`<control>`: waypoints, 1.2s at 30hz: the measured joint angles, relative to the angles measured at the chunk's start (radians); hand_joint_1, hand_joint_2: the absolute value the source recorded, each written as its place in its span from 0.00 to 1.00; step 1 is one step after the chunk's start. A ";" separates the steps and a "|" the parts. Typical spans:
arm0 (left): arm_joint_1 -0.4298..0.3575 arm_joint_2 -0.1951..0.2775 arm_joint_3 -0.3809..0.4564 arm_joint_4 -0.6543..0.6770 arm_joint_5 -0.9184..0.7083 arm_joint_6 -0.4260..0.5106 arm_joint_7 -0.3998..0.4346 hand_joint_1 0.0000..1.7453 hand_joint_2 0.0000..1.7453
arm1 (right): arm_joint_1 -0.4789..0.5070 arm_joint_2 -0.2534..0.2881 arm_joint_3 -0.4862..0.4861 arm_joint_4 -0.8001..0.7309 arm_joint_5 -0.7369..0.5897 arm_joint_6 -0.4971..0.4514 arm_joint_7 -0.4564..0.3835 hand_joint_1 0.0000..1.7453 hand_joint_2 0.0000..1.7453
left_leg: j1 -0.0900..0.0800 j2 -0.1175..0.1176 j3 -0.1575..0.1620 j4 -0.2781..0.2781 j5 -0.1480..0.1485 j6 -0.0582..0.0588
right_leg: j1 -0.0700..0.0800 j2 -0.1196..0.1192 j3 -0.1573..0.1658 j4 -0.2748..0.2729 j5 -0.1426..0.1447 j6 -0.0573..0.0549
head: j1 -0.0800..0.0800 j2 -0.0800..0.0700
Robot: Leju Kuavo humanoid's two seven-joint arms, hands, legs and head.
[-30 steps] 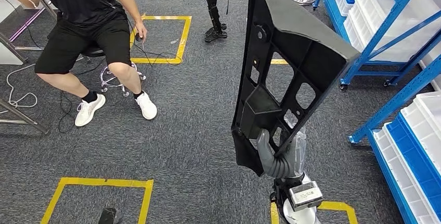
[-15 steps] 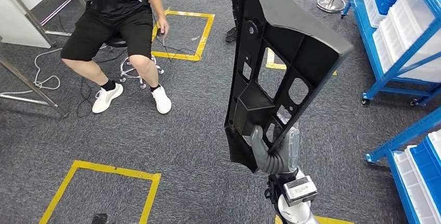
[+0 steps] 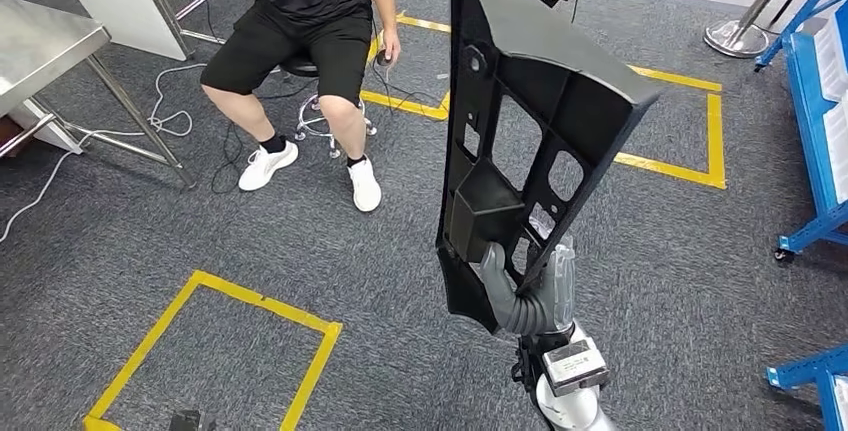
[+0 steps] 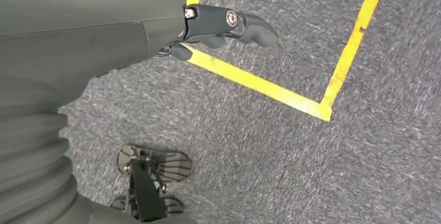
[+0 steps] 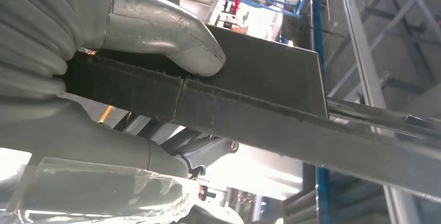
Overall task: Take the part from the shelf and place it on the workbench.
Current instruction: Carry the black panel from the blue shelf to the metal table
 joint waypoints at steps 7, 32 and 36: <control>0.009 -0.002 0.010 0.000 0.008 0.004 -0.009 0.00 1.00 | -0.009 0.005 0.003 0.008 -0.002 0.000 0.000 1.00 1.00 | 0.011 0.121 -0.141 0.271 -0.122 -0.026 | 0.013 -0.063 0.016 -0.006 -0.007 -0.045 | -0.011 0.000; 0.012 0.003 0.030 0.000 0.009 0.005 -0.018 0.00 1.00 | -0.014 0.003 0.013 0.021 -0.007 -0.002 0.005 1.00 1.00 | 0.001 0.010 0.008 -0.002 -0.003 0.005 | -0.009 0.014 0.000 0.002 -0.003 0.017 | -0.001 0.000; 0.022 0.003 0.033 0.001 0.009 0.005 -0.024 0.00 1.00 | -0.015 0.009 0.017 0.021 -0.007 0.002 0.008 1.00 1.00 | 0.007 0.032 -0.007 0.024 -0.018 -0.015 | -0.007 -0.012 0.006 0.002 -0.002 -0.016 | -0.005 0.000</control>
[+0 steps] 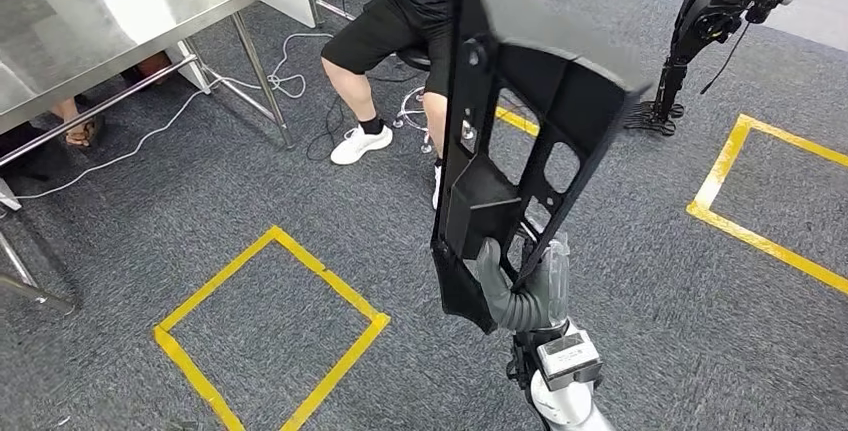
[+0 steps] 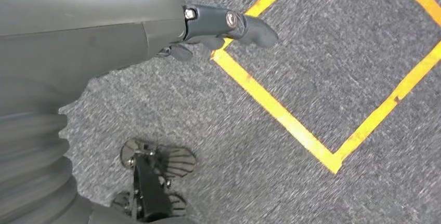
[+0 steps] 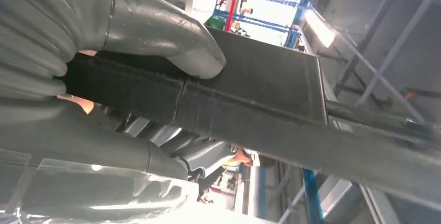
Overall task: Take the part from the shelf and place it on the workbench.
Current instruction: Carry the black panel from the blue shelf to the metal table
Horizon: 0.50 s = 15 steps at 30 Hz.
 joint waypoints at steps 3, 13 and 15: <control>0.000 -0.001 0.005 0.000 0.000 -0.001 -0.010 0.00 1.00 | 0.001 0.004 0.001 0.000 0.002 0.004 0.001 1.00 1.00 | 0.003 0.081 -0.078 0.158 -0.078 -0.012 | 0.009 -0.030 0.009 -0.003 -0.007 -0.019 | -0.008 0.000; -0.001 -0.003 0.013 0.000 0.000 -0.009 -0.020 0.00 1.00 | 0.000 0.008 0.001 -0.001 0.003 0.007 0.004 1.00 1.00 | -0.019 0.147 -0.012 -0.006 0.016 0.032 | 0.035 -0.128 0.042 -0.011 -0.039 -0.012 | -0.005 0.000; 0.001 -0.004 0.014 0.000 0.000 -0.008 -0.020 0.00 1.00 | 0.000 0.009 0.001 -0.001 0.004 0.007 0.004 1.00 1.00 | -0.013 0.123 0.008 -0.032 0.023 0.040 | 0.036 -0.119 0.045 -0.004 -0.048 -0.005 | -0.002 0.000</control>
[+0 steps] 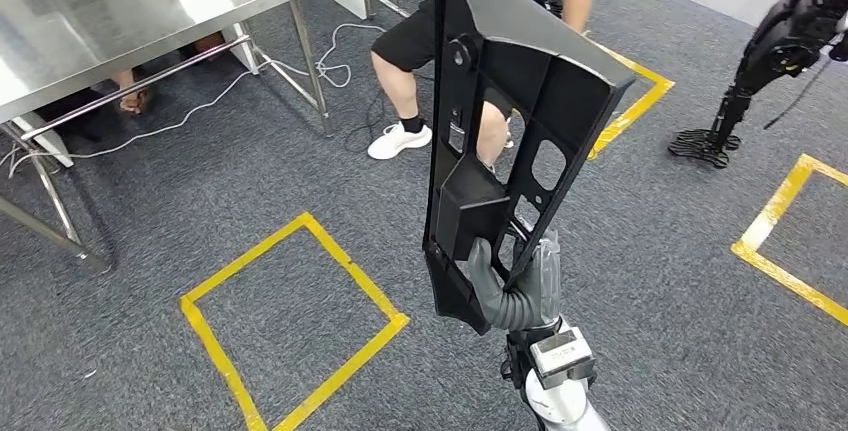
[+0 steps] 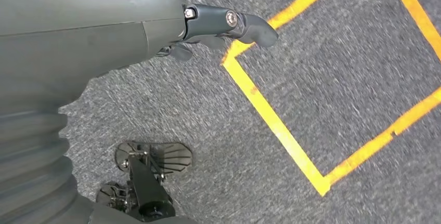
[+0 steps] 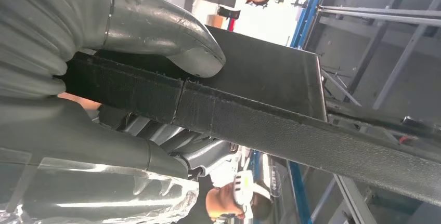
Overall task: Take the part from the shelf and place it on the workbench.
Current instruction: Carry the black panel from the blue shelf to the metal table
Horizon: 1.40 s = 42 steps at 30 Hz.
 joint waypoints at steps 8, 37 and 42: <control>-0.007 -0.010 0.000 0.000 -0.004 0.002 0.003 0.00 1.00 | 0.007 -0.009 0.000 0.004 0.001 -0.002 0.000 1.00 1.00 | 0.014 -0.108 0.024 -0.019 0.005 0.001 | -0.030 0.099 -0.131 0.175 -0.023 0.033 | 0.009 0.000; -0.002 -0.011 0.009 0.000 -0.009 0.008 0.008 0.00 1.00 | 0.011 -0.010 -0.001 -0.001 0.002 -0.006 0.004 1.00 1.00 | 0.006 -0.074 0.036 -0.040 0.013 0.020 | -0.024 0.093 -0.165 0.259 -0.060 0.020 | 0.007 0.000; 0.002 -0.014 0.009 0.001 -0.009 0.008 0.008 0.00 1.00 | 0.011 -0.013 -0.001 -0.001 0.002 -0.006 0.004 1.00 1.00 | 0.018 -0.132 0.017 0.008 -0.017 -0.030 | -0.050 0.141 -0.066 0.019 0.050 0.057 | 0.010 0.000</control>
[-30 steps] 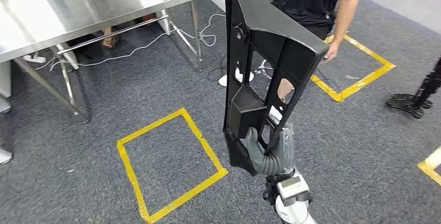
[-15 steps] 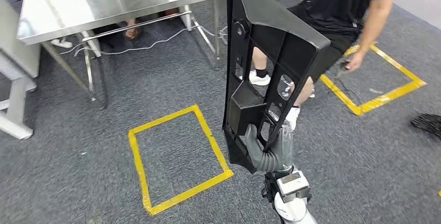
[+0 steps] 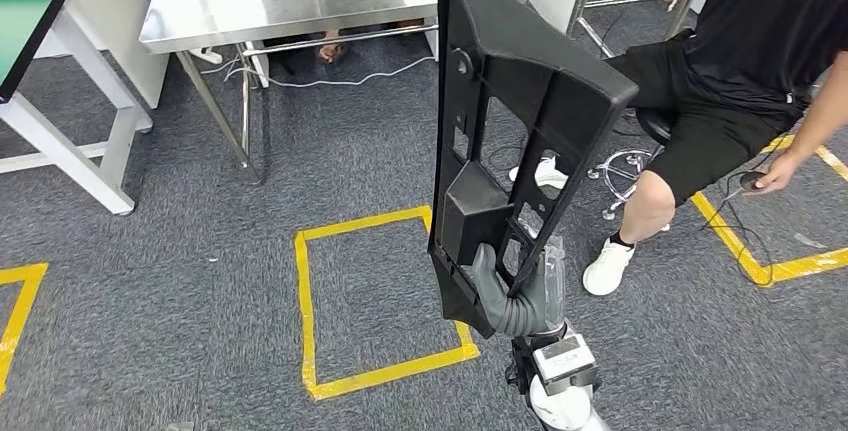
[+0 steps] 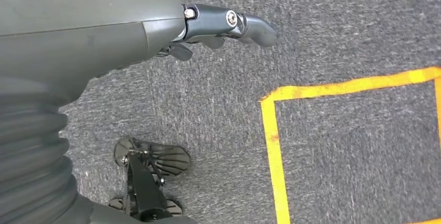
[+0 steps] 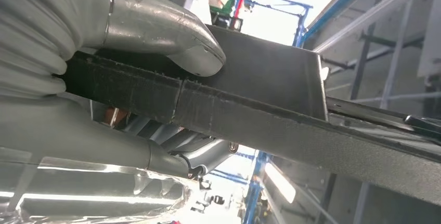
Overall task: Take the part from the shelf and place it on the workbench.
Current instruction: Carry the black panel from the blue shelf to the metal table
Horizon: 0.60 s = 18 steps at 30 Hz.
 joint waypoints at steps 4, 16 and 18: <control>0.008 0.000 0.000 0.001 0.001 0.001 0.000 0.00 1.00 | -0.001 0.000 -0.001 -0.001 0.000 0.000 0.001 1.00 1.00 | 0.008 0.016 -0.016 0.025 -0.014 -0.018 | 0.003 -0.021 0.008 -0.001 -0.001 -0.038 | -0.004 0.000; 0.003 0.004 0.000 0.001 -0.003 0.014 0.003 0.00 1.00 | -0.012 0.007 -0.003 -0.001 0.006 -0.010 0.000 1.00 1.00 | -0.009 0.121 -0.038 0.032 0.005 0.011 | 0.027 -0.072 0.036 -0.007 -0.028 -0.052 | -0.010 0.000; 0.002 0.005 0.000 0.000 -0.004 0.017 0.004 0.00 1.00 | -0.013 0.009 -0.003 -0.002 0.006 -0.012 0.000 1.00 1.00 | -0.013 0.115 -0.032 0.020 0.006 0.019 | 0.028 -0.076 0.039 -0.016 -0.029 -0.040 | -0.013 0.000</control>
